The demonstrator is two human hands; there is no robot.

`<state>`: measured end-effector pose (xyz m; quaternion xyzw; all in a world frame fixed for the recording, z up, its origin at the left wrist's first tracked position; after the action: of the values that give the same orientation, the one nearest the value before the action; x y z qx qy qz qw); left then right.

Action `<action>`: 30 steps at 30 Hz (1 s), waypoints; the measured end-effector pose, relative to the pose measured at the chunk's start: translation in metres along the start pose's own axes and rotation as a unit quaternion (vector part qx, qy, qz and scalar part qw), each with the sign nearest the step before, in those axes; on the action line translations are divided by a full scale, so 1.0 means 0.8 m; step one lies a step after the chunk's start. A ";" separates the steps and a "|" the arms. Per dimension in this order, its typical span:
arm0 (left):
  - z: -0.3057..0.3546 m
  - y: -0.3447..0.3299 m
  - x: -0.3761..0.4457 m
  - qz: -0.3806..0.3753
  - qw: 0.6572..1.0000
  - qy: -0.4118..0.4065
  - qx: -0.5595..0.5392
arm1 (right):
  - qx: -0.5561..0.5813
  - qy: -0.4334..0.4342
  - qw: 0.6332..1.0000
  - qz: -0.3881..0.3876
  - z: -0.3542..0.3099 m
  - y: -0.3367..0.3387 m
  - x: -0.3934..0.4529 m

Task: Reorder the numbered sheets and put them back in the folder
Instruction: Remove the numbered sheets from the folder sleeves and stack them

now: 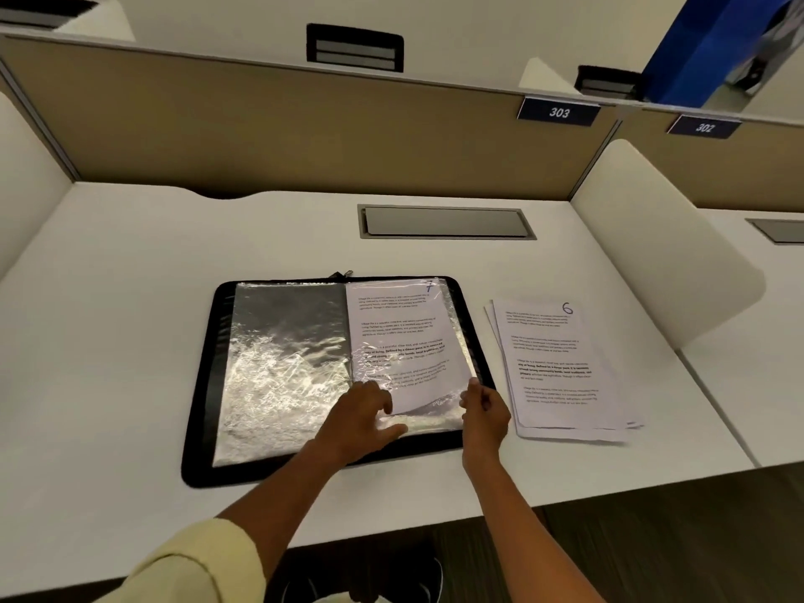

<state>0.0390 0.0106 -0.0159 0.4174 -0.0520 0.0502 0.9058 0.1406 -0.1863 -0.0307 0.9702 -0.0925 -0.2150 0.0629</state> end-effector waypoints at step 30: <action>-0.006 -0.003 0.032 0.000 0.993 0.076 -0.088 | -0.003 -0.038 0.991 -0.132 0.013 -0.029 -0.049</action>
<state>0.0645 0.0135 -0.0173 0.3307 0.0126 0.0773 0.9405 0.1053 -0.1563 -0.0278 0.9648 0.0347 -0.2585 0.0332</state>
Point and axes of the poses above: each hand's wrist, its own x-axis towards the middle knuckle, its own y-axis out of the back of the hand, z = x × y, the point moved 5 cm from there along x, towards the middle knuckle, and after that the axes turned 9 degrees about -y, right-handed, at the moved point
